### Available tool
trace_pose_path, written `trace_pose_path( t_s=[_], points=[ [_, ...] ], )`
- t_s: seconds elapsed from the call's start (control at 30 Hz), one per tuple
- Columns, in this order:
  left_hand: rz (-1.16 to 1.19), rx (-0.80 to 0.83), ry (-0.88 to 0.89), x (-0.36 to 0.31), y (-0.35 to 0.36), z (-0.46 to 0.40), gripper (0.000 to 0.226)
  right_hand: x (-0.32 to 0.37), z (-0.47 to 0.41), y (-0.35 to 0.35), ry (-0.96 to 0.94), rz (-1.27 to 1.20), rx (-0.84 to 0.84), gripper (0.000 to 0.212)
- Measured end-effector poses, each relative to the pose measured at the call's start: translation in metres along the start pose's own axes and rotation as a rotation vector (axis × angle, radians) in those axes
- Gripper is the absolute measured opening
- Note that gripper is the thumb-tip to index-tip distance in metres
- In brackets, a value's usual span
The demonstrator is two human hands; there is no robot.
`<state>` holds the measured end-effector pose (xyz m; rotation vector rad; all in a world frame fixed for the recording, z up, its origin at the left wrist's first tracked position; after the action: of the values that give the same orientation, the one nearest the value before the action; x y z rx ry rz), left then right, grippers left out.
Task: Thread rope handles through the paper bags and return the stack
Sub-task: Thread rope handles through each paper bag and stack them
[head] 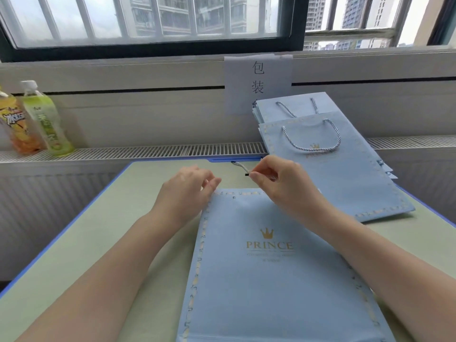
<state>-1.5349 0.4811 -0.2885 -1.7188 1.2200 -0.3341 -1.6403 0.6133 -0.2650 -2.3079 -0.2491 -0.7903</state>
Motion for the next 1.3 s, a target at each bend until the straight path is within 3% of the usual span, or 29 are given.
trace_pose_path(
  t_s=[0.1,0.27,0.37,0.47,0.67,0.83,1.0,1.17,1.3],
  points=[
    [0.071,0.071,-0.064,0.002,0.005,0.001,0.027,-0.004,0.001,0.002,-0.012,0.162,0.001,0.012],
    [0.513,0.136,-0.206,0.002,0.016,0.001,0.018,-0.015,0.006,0.019,0.018,0.387,0.128,0.011],
    [0.849,0.176,-0.333,0.004,0.02,0.005,0.005,-0.014,0.006,0.019,0.004,0.368,0.119,0.011],
    [1.084,0.176,-0.368,0.0,0.018,0.006,0.008,-0.015,0.001,0.006,0.017,0.342,0.035,0.008],
    [1.025,0.165,-0.267,-0.011,0.013,0.007,0.022,-0.012,-0.002,-0.006,-0.042,0.289,-0.051,0.004],
    [0.919,0.175,-0.254,-0.015,0.021,0.01,0.009,-0.002,0.001,0.011,-0.166,0.259,0.023,0.006],
    [0.807,0.122,-0.222,-0.014,0.023,0.008,0.012,0.029,0.002,-0.006,-0.358,0.313,-0.118,0.012],
    [0.656,0.025,-0.115,-0.019,0.017,0.005,0.009,0.042,0.011,0.015,-0.481,0.352,-0.029,0.014],
    [0.591,-0.014,-0.039,-0.024,0.01,0.003,0.013,0.037,0.013,0.025,-0.446,0.339,0.021,0.01]
  ],
)
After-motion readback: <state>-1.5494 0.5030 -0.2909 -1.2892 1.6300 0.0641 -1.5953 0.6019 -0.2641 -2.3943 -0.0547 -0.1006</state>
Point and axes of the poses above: each hand's wrist, its own z-axis away from the middle knuckle, its own y-axis out of the palm, x = y × z, the point moved 10 cm from there along -z, towards the middle knuckle, and after that the axes turned 5 degrees about -x, right-handed, at the moved point
